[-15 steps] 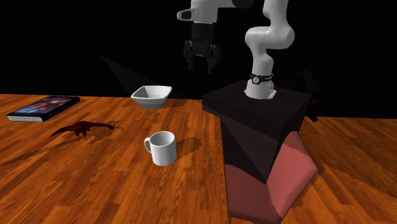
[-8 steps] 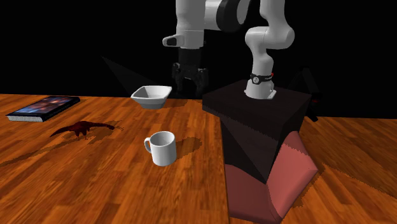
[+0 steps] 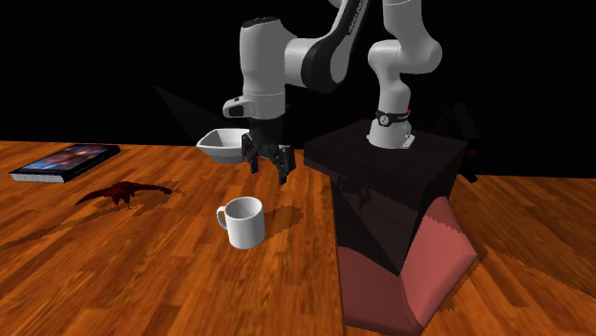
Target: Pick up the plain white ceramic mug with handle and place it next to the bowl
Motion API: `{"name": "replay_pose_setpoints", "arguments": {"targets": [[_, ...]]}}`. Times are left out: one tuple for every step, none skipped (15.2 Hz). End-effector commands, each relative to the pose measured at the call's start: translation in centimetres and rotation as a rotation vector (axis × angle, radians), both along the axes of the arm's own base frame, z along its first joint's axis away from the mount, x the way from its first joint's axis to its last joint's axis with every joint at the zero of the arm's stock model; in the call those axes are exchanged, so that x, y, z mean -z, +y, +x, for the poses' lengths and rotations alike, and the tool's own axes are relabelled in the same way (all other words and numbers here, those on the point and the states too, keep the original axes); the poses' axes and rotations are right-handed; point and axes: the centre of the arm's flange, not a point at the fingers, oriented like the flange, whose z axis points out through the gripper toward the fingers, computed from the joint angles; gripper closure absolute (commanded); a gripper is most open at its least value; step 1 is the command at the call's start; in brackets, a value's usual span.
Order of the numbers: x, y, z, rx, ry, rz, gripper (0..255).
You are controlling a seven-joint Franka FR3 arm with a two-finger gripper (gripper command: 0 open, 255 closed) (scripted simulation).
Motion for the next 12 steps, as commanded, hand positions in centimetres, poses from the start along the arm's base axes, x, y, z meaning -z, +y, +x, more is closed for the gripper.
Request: {"name": "replay_pose_setpoints", "arguments": {"targets": [[2.2,0.5,1.9,-0.006,0.006,0.004,0],[3.3,0.6,2.7,-0.009,0.009,0.005,0],[4.4,0.7,3.5,-0.012,0.012,0.007,0],[5.4,0.7,4.3,-0.015,0.015,0.009,0],[6.5,0.8,5.1,-0.018,0.018,0.01,0],[7.3,0.9,5.7,-0.02,0.02,0.011,0],[7.8,0.9,5.7,-0.02,0.02,0.011,0],[8.3,0.9,5.7,-0.02,0.02,0.011,0],[8.9,0.9,5.7,-0.02,0.02,0.011,0],[9.4,0.9,5.7,-0.02,0.02,0.011,0],[9.9,0.9,5.7,-0.02,0.02,0.011,0],[10.4,0.8,5.7,-0.02,0.02,0.011,0]]}}
